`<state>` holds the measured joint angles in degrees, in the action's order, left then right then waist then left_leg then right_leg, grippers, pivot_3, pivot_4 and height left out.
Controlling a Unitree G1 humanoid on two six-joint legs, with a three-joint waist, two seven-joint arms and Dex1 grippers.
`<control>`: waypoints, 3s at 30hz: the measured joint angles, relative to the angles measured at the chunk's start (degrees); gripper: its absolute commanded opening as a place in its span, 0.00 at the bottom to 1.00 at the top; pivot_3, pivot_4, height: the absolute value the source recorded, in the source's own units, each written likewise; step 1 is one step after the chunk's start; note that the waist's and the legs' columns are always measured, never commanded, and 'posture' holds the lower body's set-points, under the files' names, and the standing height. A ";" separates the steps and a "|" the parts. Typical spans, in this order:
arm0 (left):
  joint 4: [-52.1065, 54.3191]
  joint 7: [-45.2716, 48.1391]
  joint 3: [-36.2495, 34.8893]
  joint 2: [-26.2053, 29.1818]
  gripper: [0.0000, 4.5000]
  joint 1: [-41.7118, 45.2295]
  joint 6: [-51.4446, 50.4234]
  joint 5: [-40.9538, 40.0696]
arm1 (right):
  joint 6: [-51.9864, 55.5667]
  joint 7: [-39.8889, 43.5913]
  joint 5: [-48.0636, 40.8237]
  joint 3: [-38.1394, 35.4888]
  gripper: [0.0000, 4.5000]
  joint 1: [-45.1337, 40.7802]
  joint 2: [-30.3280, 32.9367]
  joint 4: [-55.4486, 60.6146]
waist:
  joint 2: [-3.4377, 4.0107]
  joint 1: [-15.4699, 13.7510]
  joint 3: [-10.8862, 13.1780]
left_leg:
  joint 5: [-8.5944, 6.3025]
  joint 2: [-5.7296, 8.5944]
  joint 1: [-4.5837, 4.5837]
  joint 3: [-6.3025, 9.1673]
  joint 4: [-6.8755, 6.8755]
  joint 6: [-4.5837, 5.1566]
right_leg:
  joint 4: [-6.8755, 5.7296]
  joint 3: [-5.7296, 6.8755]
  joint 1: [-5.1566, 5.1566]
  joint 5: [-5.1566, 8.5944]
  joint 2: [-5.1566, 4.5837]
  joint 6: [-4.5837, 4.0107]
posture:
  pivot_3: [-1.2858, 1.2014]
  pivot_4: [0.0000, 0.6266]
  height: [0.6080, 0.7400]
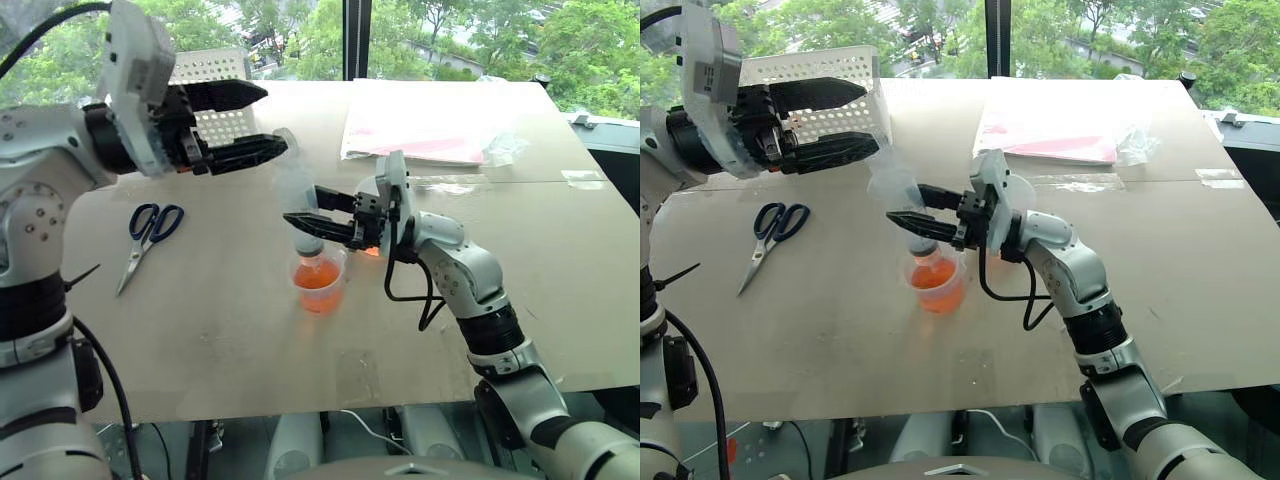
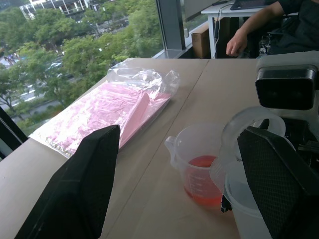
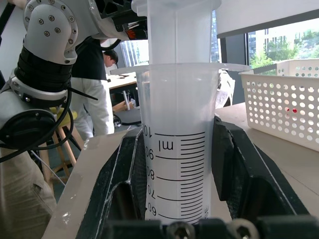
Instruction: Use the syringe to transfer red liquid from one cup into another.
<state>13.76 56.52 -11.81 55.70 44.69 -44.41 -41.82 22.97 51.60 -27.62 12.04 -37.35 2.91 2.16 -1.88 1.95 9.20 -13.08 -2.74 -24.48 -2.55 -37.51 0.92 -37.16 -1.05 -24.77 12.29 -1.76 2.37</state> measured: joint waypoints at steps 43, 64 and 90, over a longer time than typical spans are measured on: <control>3.80 6.17 2.78 -1.27 0.00 -3.47 3.88 -0.26 | 13.80 -3.19 -6.03 -1.11 0.31 -1.79 3.58 7.22 | 0.00 -0.03 0.00 | 0.00 0.00 0.00 0.00 0.00 0.01 | 0.00 -0.01 0.00 0.00 0.00 0.00 | 0.52 0.24 1.00; 7.23 -23.88 -18.01 -9.46 1.00 -13.63 -14.61 -28.16 | 24.03 -17.65 -22.48 -14.43 0.31 -5.90 4.45 15.16 | -0.01 0.16 -0.01 | 0.00 0.00 0.07 0.28 -0.03 0.00 | -0.12 -0.02 0.01 -0.01 -0.09 0.00 | 0.52 0.24 1.00; 27.95 -21.94 -10.08 -7.89 1.00 -36.97 -3.32 -24.60 | 36.04 -15.34 -8.21 2.42 0.68 -7.49 41.22 -20.90 | -0.05 -0.15 -0.06 | -0.02 0.06 0.62 -0.21 0.10 0.05 | 0.38 -0.33 0.61 0.06 0.03 -0.08 | 0.52 0.24 1.00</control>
<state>41.71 34.58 -21.89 47.81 7.72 -47.74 -66.43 59.02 36.26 -35.84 14.46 -44.84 44.13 -18.75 -1.93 1.79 9.14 -13.10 -2.68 -23.86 -2.76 -37.41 0.97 -36.78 -1.38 -24.16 12.35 -1.73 2.30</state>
